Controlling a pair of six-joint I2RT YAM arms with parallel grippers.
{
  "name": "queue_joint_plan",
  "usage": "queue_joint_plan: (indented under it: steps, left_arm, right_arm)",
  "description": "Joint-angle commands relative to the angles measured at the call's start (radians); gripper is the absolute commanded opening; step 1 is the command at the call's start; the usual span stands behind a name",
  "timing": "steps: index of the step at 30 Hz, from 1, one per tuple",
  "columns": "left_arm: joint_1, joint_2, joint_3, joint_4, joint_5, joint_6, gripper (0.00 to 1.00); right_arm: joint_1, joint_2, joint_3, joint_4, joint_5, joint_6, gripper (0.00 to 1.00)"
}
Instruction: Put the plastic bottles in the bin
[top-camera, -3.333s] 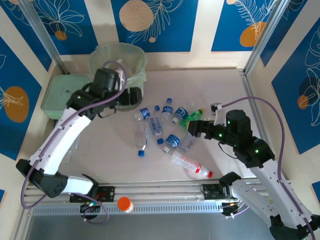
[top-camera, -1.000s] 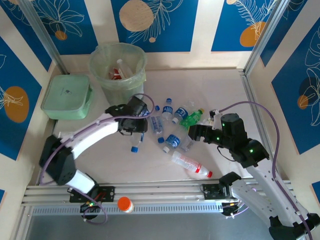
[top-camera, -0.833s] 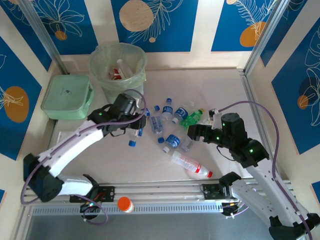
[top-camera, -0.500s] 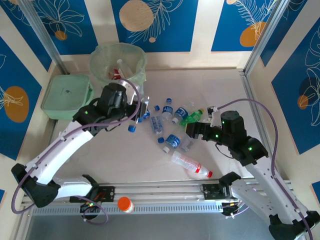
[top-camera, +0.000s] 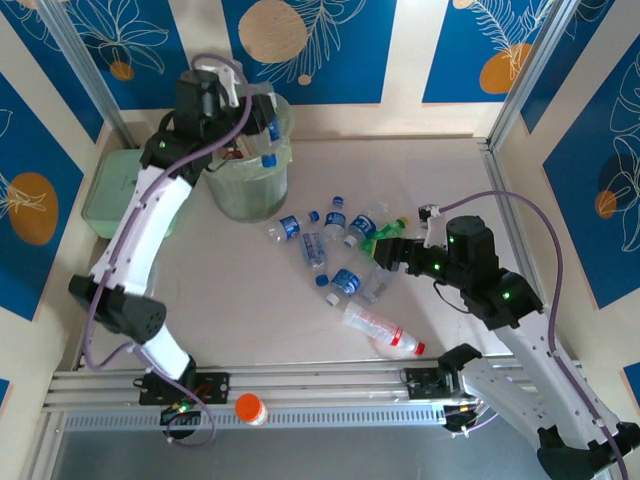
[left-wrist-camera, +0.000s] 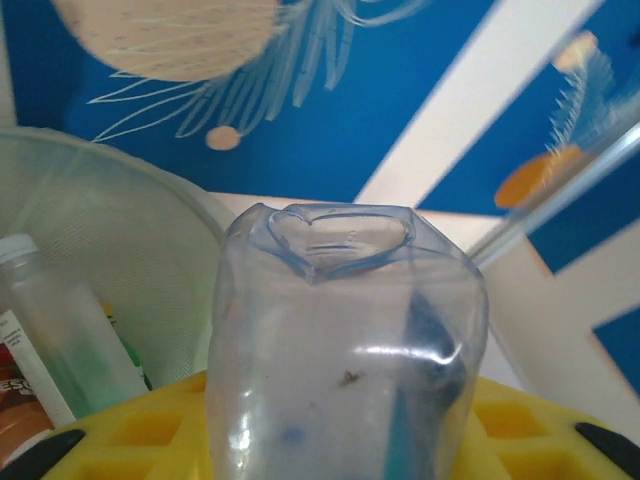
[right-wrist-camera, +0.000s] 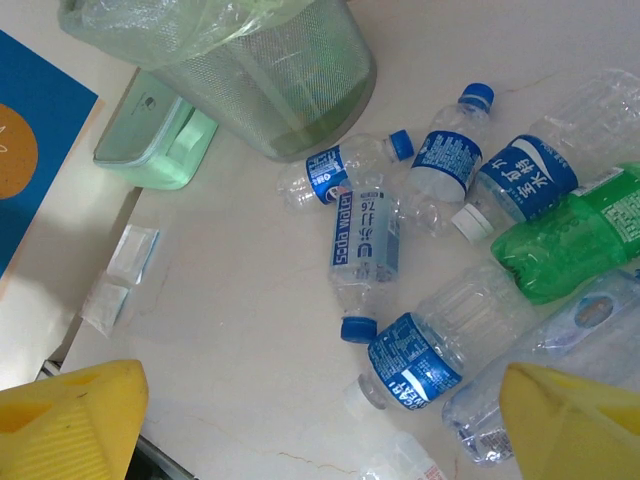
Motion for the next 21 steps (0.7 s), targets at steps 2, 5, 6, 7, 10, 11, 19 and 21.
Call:
queue_joint_plan:
  steps: [2, 5, 6, 7, 10, 11, 19, 21]
  left_arm:
    - [0.025, 0.118, 0.197, -0.071, -0.008, -0.164, 0.4]
    - [0.058, 0.187, 0.263, -0.113, -0.051, -0.262, 0.37]
    - [0.075, 0.202, 0.263, -0.11, -0.049, -0.296, 0.36]
    - [0.089, 0.217, 0.26, -0.104, -0.038, -0.323, 0.36]
    - [0.125, 0.264, 0.26, -0.098, -0.01, -0.369, 0.35]
    - [0.135, 0.277, 0.261, -0.1, -0.007, -0.382, 0.35]
    - [0.198, 0.384, 0.27, -0.066, 0.073, -0.453, 0.34]
    - [0.199, 0.408, 0.277, -0.072, 0.077, -0.458, 0.34]
  right_arm:
    - [0.003, -0.015, 0.034, -0.02, 0.055, -0.024, 0.91]
    - [0.003, -0.039, 0.03, 0.008, 0.078, -0.017, 0.91]
    - [0.003, -0.043, 0.033, 0.013, 0.081, -0.017, 0.91]
    - [0.003, -0.043, 0.035, 0.017, 0.085, -0.017, 0.91]
    - [0.003, -0.034, 0.039, 0.018, 0.098, -0.015, 0.91]
    - [0.003, -0.031, 0.034, 0.02, 0.1, -0.014, 0.91]
    - [0.003, 0.024, 0.023, 0.041, 0.076, 0.003, 0.91]
    - [0.003, 0.04, 0.026, 0.044, 0.068, 0.005, 0.91]
